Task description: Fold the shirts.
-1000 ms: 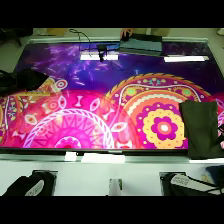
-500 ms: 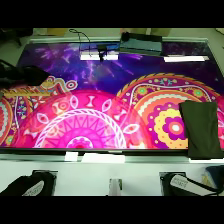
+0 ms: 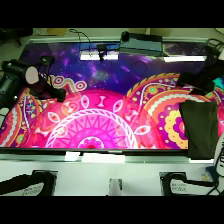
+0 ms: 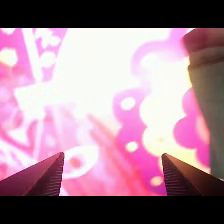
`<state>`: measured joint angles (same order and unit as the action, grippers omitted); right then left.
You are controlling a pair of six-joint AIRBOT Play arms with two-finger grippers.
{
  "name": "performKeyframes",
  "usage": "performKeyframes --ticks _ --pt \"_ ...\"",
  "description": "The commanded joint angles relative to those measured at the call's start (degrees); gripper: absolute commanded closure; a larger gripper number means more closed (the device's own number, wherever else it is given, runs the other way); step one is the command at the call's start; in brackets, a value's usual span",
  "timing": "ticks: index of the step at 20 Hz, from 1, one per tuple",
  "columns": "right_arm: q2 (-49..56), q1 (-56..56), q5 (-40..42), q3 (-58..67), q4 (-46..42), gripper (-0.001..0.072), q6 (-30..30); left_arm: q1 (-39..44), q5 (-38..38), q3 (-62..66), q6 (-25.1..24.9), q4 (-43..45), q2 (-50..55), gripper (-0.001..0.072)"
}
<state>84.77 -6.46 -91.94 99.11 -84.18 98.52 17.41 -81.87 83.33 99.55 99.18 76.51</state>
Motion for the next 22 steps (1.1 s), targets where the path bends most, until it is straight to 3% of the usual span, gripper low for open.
performKeyframes --ticks 1,22 --pt "2.2 4.8 -4.6 0.3 1.0 0.0050 1.4 1.1 2.8 -1.8 2.8 -0.4 -1.4 0.0053" --pt "2.3 4.9 -3.8 0.3 1.0 0.0055 1.4 1.1 2.8 -1.8 2.7 -0.4 -1.7 0.0052"
